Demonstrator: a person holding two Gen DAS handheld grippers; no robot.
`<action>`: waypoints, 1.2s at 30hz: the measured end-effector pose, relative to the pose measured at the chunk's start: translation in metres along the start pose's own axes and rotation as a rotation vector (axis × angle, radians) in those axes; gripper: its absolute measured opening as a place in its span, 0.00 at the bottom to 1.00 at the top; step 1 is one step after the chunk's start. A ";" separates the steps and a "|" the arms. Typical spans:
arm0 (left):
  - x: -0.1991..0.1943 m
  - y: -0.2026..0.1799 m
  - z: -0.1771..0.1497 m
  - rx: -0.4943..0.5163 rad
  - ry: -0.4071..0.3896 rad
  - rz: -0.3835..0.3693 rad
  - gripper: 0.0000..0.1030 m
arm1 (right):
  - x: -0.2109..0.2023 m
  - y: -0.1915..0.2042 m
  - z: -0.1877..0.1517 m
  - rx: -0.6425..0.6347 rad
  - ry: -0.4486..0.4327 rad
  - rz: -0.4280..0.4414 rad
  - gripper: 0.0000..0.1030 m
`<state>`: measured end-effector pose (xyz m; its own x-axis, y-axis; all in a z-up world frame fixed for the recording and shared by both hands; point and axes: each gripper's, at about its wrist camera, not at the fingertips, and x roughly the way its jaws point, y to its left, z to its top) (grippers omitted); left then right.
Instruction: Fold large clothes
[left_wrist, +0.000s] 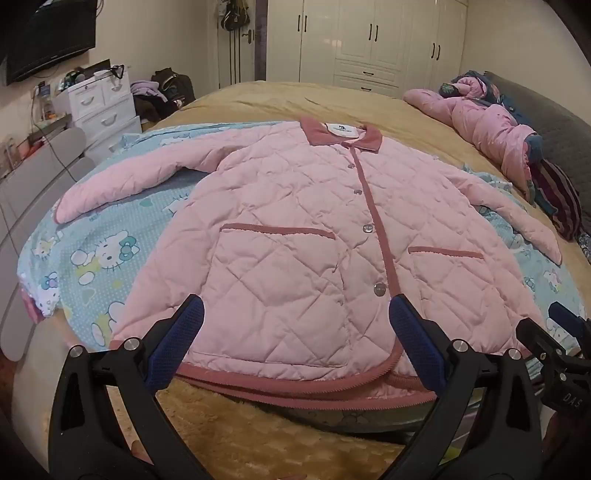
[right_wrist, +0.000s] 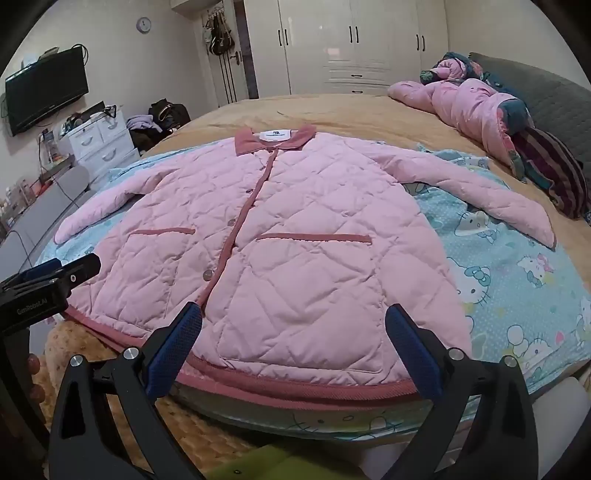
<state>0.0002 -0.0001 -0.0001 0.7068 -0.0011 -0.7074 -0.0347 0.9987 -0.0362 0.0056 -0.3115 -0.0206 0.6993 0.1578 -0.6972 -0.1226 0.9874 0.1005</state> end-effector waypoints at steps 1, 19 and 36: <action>0.000 0.000 0.000 -0.001 0.001 0.000 0.91 | 0.000 0.001 0.000 -0.005 -0.001 -0.001 0.96; -0.003 -0.007 -0.001 0.003 -0.004 -0.003 0.91 | -0.002 -0.003 0.000 0.001 -0.019 -0.025 0.96; -0.004 -0.005 0.001 0.004 -0.008 -0.006 0.91 | -0.002 -0.002 0.000 -0.007 -0.017 -0.019 0.96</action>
<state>-0.0024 -0.0050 0.0035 0.7125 -0.0063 -0.7016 -0.0283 0.9989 -0.0376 0.0041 -0.3134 -0.0193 0.7131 0.1395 -0.6870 -0.1142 0.9900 0.0825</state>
